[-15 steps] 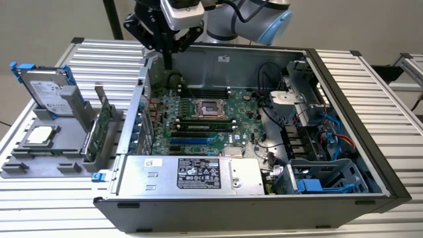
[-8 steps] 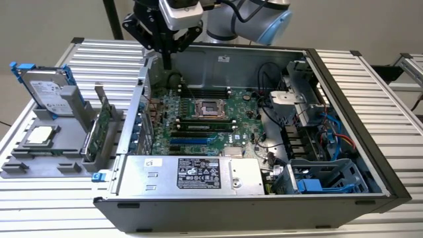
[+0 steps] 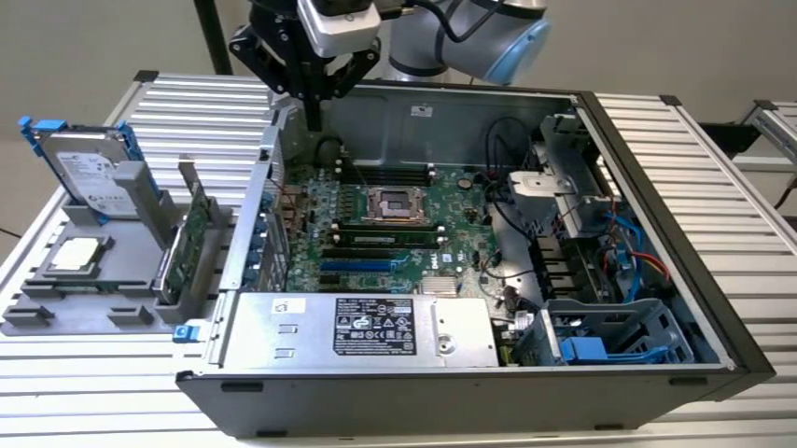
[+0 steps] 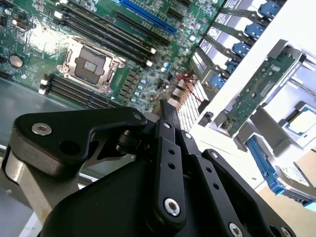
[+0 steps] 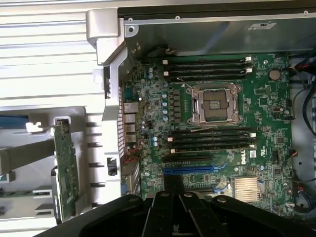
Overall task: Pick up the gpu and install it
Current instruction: 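Reach for the gpu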
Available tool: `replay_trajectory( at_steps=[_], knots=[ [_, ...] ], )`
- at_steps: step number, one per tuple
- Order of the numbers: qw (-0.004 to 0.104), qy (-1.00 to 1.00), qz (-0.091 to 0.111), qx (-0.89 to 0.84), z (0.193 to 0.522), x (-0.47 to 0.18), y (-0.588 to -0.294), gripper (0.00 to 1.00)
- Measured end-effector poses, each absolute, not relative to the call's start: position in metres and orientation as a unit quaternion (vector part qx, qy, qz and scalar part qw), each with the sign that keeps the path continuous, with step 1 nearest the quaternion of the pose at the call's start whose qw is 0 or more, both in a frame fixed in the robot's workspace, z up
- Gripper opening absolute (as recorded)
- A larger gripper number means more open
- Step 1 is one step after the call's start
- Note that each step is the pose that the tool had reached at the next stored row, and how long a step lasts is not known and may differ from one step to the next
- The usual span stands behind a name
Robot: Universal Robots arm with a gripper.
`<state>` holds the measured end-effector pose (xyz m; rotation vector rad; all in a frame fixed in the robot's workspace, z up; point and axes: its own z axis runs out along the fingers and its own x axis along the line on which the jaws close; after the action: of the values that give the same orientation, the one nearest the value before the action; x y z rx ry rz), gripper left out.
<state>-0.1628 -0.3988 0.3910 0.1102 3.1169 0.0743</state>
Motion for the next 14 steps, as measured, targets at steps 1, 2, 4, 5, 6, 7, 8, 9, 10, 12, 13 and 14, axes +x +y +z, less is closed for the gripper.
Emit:
replay_trajectory(
  at_steps=[1, 2, 4, 5, 6, 7, 8, 9, 10, 12, 13, 14],
  knots=[
    [0.011, 0.999, 0.024, 0.035, 0.391, -0.1629, -0.3988, 0.0],
    [0.011, 0.999, 0.024, 0.035, 0.391, -0.1631, -0.3988, 0.0],
    [0.011, 0.999, 0.024, 0.035, 0.391, -0.1637, -0.3988, 0.0],
    [0.011, 0.999, 0.024, 0.035, 0.391, -0.1642, -0.3988, 0.0],
    [0.011, 0.999, 0.024, 0.035, 0.3911, -0.1647, -0.3988, 0.0],
    [0.011, 0.999, 0.024, 0.035, 0.3911, -0.1653, -0.3988, 0.0],
    [0.011, 0.999, 0.024, 0.035, 0.3911, -0.1661, -0.3989, 0.0],
    [0.011, 0.999, 0.024, 0.035, 0.391, -0.1671, -0.3991, 0.0],
    [0.011, 0.999, 0.024, 0.035, 0.3911, -0.1682, -0.3995, 0.0],
    [0.011, 0.999, 0.024, 0.035, 0.3911, -0.1703, -0.4005, 0.0],
    [0.011, 0.999, 0.024, 0.035, 0.391, -0.1711, -0.4011, 0.0],
    [0.011, 0.999, 0.024, 0.035, 0.391, -0.1718, -0.4018, 0.0]
  ],
)
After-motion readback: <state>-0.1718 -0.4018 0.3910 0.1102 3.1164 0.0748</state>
